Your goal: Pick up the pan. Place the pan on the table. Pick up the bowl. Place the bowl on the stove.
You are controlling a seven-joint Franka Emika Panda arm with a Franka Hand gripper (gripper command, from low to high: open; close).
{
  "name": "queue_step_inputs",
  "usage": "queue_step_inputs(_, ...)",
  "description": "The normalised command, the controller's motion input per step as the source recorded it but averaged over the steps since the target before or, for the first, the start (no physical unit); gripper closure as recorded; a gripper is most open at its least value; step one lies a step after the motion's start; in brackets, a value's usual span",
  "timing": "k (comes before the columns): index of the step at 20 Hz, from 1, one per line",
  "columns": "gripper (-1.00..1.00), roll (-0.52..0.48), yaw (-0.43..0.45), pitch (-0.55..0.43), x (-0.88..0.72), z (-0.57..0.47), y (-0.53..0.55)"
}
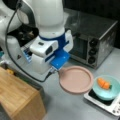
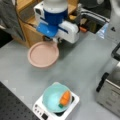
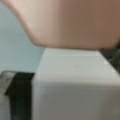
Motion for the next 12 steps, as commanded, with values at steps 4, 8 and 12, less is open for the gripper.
queue_step_inputs(4,1.0,0.13,0.09,0.25,0.45,0.22,-0.36)
queue_step_inputs(8,1.0,0.129,0.065,0.258,0.43,0.18,-0.34)
queue_step_inputs(12,1.0,0.123,0.04,0.245,0.47,0.09,-0.35)
